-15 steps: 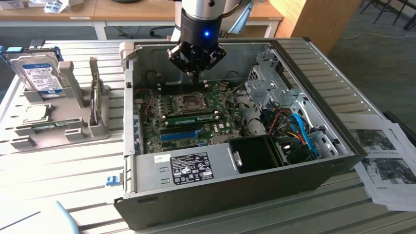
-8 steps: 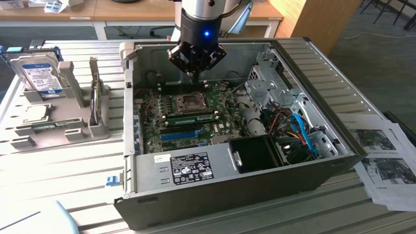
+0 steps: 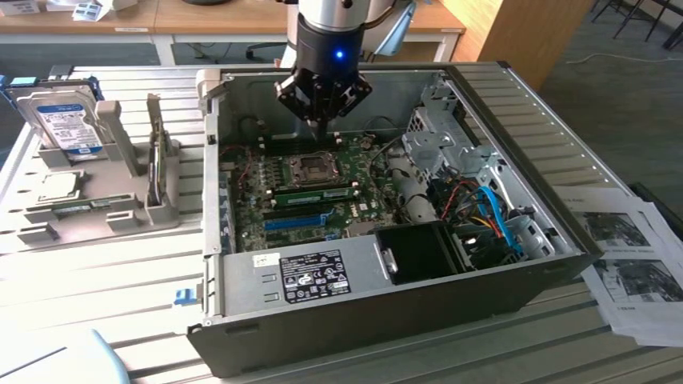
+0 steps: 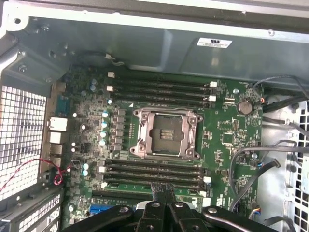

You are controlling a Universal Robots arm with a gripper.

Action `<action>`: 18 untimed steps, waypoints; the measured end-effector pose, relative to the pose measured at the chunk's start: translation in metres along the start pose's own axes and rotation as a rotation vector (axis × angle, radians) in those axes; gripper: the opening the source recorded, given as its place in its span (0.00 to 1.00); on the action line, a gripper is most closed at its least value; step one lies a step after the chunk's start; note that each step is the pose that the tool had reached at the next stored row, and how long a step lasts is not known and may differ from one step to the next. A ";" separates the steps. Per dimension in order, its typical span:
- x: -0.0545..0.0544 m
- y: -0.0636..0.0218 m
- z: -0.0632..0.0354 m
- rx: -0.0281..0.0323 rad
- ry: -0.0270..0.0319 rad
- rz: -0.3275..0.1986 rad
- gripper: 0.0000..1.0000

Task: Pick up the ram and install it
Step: 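Press down the ram until it locks into place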

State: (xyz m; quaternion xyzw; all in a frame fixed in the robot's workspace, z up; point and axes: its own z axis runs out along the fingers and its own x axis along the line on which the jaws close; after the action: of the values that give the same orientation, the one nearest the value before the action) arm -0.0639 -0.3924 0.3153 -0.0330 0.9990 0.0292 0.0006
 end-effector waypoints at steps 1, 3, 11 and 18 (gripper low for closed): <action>0.000 0.0001 0.0000 0.0041 0.0006 0.000 0.09; 0.000 0.0002 0.0000 0.0121 0.0017 0.001 0.09; 0.000 0.0006 0.0001 0.0355 0.0045 0.003 0.09; 0.000 0.0006 0.0000 0.0449 0.0066 0.016 0.09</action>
State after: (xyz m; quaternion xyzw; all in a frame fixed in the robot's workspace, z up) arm -0.0639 -0.3918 0.3153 -0.0249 0.9997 0.0067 -0.0022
